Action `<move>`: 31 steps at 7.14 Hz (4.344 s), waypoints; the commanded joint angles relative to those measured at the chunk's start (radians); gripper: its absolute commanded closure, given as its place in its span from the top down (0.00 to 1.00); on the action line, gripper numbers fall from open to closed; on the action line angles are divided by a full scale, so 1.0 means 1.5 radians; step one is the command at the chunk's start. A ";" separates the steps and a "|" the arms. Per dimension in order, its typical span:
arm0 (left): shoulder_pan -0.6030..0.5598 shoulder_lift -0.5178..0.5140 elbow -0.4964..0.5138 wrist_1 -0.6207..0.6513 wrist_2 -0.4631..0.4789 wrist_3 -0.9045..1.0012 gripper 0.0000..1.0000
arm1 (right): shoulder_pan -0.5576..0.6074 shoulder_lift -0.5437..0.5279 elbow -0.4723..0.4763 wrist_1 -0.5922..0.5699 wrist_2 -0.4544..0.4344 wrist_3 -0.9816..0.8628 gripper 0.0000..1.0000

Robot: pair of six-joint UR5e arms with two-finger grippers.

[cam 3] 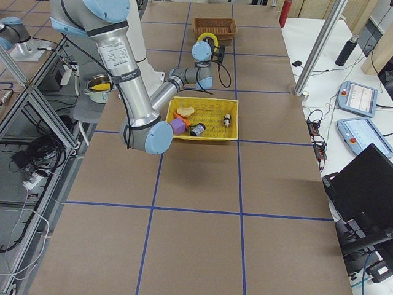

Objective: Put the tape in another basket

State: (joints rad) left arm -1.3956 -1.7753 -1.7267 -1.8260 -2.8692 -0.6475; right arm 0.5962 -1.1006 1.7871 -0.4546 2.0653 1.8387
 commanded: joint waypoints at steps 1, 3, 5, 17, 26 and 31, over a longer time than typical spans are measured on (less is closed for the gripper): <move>0.070 -0.068 -0.001 -0.070 0.002 -0.141 0.99 | -0.054 0.010 0.000 0.025 -0.086 0.025 0.00; 0.148 -0.103 -0.001 -0.152 0.082 -0.154 0.99 | -0.055 0.012 0.000 0.026 -0.091 0.025 0.00; 0.203 -0.092 0.001 -0.265 0.194 -0.175 0.99 | -0.055 0.013 0.000 0.035 -0.092 0.026 0.00; 0.392 -0.132 0.070 -1.111 0.459 -1.213 0.98 | -0.118 0.041 -0.070 0.242 -0.189 0.156 0.00; 0.444 -0.164 0.065 -1.150 0.460 -1.213 0.56 | -0.137 0.043 -0.082 0.263 -0.176 0.158 0.00; 0.444 -0.157 0.062 -1.165 0.460 -1.213 0.00 | -0.135 0.043 -0.073 0.263 -0.177 0.157 1.00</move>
State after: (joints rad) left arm -0.7302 -2.0136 -1.6335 -3.5706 -2.1798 -2.4666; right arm 0.3927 -1.0356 1.6711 -0.0598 1.7996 2.0745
